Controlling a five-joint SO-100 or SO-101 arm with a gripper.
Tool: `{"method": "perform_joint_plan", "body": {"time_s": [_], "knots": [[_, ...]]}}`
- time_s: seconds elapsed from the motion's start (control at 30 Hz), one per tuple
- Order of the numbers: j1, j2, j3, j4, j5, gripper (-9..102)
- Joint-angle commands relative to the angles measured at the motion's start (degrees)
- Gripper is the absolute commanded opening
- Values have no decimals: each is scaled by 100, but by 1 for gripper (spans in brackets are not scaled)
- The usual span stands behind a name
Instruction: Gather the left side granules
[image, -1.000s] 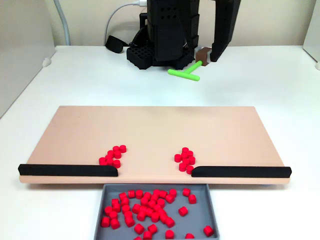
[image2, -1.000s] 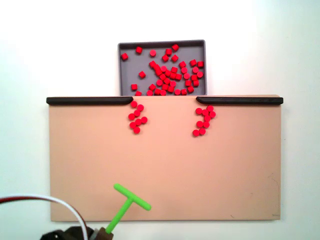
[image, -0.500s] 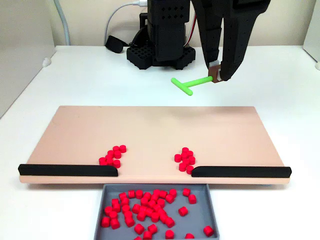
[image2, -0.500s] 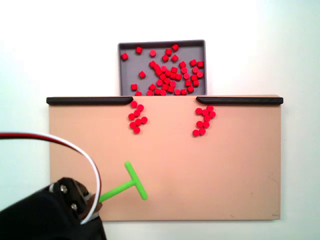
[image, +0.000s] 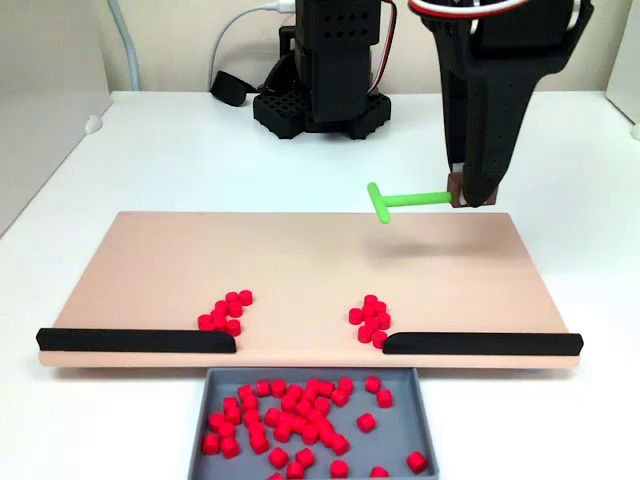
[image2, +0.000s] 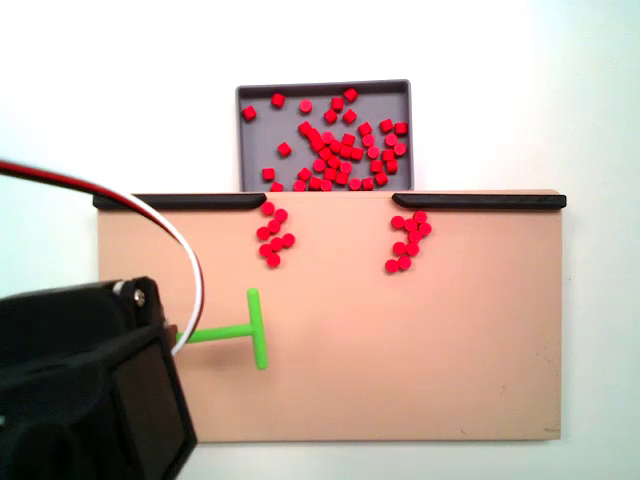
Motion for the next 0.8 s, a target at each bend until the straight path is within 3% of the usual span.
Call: {"method": "perform_joint_plan", "body": {"time_s": [0.0, 0.77], "knots": [[-88, -97, -439, -18, 229, 0], [-220, -1230, -1679, -9, 703, 0]]}}
